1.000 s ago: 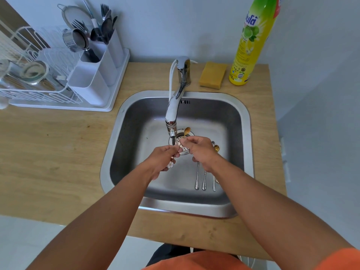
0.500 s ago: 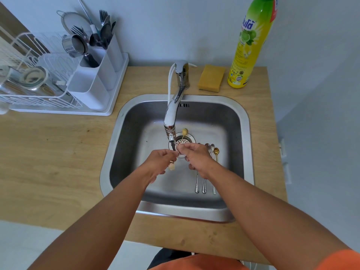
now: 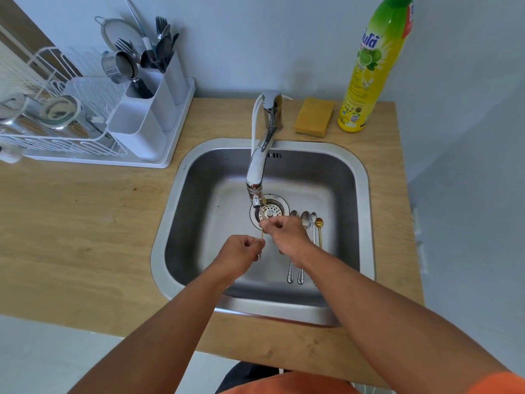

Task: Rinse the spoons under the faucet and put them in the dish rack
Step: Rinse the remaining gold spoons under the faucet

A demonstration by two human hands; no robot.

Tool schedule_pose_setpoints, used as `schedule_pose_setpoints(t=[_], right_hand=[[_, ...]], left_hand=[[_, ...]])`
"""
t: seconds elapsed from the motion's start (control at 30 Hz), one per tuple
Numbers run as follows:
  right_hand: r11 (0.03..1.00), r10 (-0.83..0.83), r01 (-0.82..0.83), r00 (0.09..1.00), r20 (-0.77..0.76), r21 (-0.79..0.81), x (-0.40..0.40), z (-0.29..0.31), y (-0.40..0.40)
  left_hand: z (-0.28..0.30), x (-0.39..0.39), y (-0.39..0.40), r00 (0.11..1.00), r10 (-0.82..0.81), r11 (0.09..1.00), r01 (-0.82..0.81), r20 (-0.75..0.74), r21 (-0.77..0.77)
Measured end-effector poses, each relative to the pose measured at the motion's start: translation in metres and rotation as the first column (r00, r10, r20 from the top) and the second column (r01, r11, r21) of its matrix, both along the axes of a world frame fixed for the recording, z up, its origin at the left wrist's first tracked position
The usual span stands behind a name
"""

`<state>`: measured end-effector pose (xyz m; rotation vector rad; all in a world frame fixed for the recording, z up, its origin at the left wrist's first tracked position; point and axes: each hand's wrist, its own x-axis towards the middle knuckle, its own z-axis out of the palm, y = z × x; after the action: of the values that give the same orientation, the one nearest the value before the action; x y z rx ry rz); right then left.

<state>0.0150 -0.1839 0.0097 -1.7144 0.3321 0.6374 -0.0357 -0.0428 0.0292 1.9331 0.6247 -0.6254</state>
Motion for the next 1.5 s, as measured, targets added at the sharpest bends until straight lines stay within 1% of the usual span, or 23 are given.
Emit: schedule_pose_setpoints(t=[0.17, 0.27, 0.33, 0.5, 0.57, 0.67, 0.77, 0.87, 1.0, 1.13, 1.3, 1.5], right_hand=[[0.994, 0.074, -0.067, 0.994, 0.078, -0.089, 0.005, 0.006, 0.004], [0.981, 0.113, -0.095, 0.988, 0.102, -0.167, 0.008, 0.006, 0.006], [0.971, 0.144, -0.121, 0.984, 0.102, -0.205, 0.007, 0.004, 0.006], [0.956, 0.178, -0.165, 0.984, 0.030, -0.240, 0.000, -0.005, 0.001], [0.940, 0.196, -0.184, 0.980, 0.015, -0.286, -0.002, -0.008, -0.004], [0.881, 0.233, -0.234, 0.971, -0.053, -0.412, -0.006, -0.011, -0.018], [0.787, 0.228, -0.258, 0.966, -0.125, -0.560, -0.010, -0.013, -0.036], [0.697, 0.208, -0.248, 0.968, -0.142, -0.673, -0.010, -0.014, -0.049], [0.638, 0.189, -0.246, 0.969, -0.162, -0.730, -0.007, -0.014, -0.059], [0.531, 0.228, -0.279, 0.956, -0.181, -0.800, -0.001, -0.011, -0.065], [0.463, 0.229, -0.316, 0.945, -0.233, -0.828, 0.005, -0.009, -0.067], [0.390, 0.269, -0.368, 0.922, -0.278, -0.844, 0.003, -0.006, -0.063]], left_hand=[[-0.002, 0.002, -0.004, 0.992, -0.063, 0.975, 0.038, 0.105, 0.220], [0.000, 0.003, -0.009, 0.990, -0.098, 0.946, 0.060, 0.103, 0.319], [-0.002, 0.002, -0.010, 0.988, -0.132, 0.928, 0.094, 0.082, 0.359], [-0.010, -0.002, -0.004, 0.975, -0.218, 0.929, 0.198, 0.029, 0.312], [-0.015, -0.006, 0.001, 0.964, -0.267, 0.914, 0.254, -0.002, 0.318], [-0.024, -0.012, 0.012, 0.942, -0.329, 0.878, 0.331, -0.066, 0.347], [-0.028, -0.011, 0.021, 0.925, -0.366, 0.853, 0.379, -0.104, 0.359], [-0.030, -0.008, 0.027, 0.918, -0.378, 0.849, 0.394, -0.115, 0.353], [-0.034, -0.007, 0.034, 0.913, -0.389, 0.841, 0.405, -0.118, 0.359], [-0.037, -0.006, 0.041, 0.913, -0.388, 0.843, 0.407, -0.125, 0.352], [-0.036, -0.007, 0.045, 0.921, -0.369, 0.854, 0.390, -0.126, 0.343], [-0.034, -0.004, 0.053, 0.928, -0.356, 0.856, 0.372, -0.111, 0.359]])
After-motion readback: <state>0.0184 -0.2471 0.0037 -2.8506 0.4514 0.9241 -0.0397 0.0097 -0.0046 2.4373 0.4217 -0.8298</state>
